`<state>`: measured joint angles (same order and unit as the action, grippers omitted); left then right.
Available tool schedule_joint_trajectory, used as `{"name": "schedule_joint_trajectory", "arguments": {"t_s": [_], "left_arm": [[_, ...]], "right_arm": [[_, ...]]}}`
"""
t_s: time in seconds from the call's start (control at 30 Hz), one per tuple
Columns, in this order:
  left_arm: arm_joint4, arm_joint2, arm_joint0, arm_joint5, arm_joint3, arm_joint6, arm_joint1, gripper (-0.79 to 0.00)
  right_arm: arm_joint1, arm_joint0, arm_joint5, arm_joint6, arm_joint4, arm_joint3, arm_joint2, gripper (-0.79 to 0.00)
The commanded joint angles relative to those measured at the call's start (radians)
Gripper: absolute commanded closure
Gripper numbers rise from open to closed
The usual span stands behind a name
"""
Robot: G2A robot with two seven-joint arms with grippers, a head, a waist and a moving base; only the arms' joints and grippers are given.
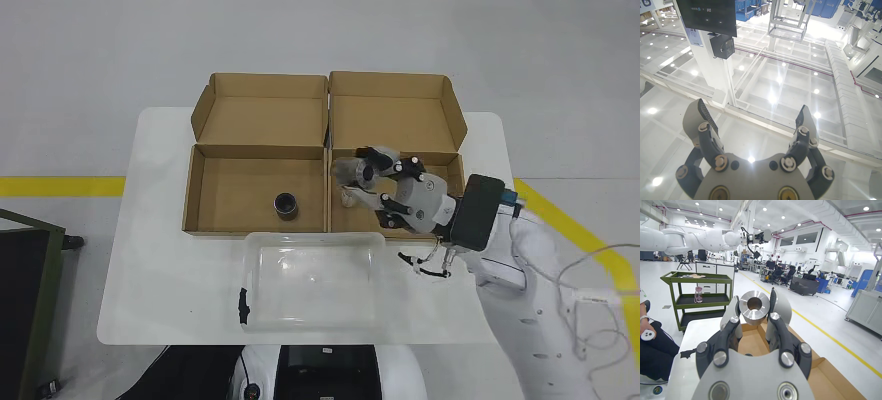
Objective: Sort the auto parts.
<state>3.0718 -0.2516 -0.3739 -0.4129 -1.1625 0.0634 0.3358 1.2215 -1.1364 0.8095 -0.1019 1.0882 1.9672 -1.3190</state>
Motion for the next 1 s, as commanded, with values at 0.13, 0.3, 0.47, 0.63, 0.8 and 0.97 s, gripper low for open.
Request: {"name": "schedule_joint_trajectory", "arguments": {"t_s": [0.13, 0.3, 0.47, 0.63, 0.8, 0.97], "left_arm": [[0.0, 0.0, 0.0, 0.0, 0.0, 0.0, 0.0, -0.785], [0.0, 0.0, 0.0, 0.0, 0.0, 0.0, 0.0, -0.785], [0.0, 0.0, 0.0, 0.0, 0.0, 0.0, 0.0, -0.785], [0.0, 0.0, 0.0, 0.0, 0.0, 0.0, 0.0, -0.785], [0.0, 0.0, 0.0, 0.0, 0.0, 0.0, 0.0, -0.785], [0.0, 0.0, 0.0, 0.0, 0.0, 0.0, 0.0, -0.785]], "right_arm": [[-0.002, 0.008, 0.009, -0.072, 0.042, 0.006, -0.016, 0.0], [-0.004, 0.02, 0.022, -0.09, 0.051, -0.004, -0.015, 0.0], [-0.006, 0.033, 0.031, -0.08, 0.045, -0.02, -0.005, 0.0], [-0.007, 0.043, 0.043, -0.074, 0.052, -0.032, 0.012, 0.0], [-0.005, 0.065, 0.047, -0.011, 0.07, -0.068, 0.066, 0.0], [-0.001, 0.101, 0.069, 0.068, 0.06, -0.131, 0.137, 0.0]]}}
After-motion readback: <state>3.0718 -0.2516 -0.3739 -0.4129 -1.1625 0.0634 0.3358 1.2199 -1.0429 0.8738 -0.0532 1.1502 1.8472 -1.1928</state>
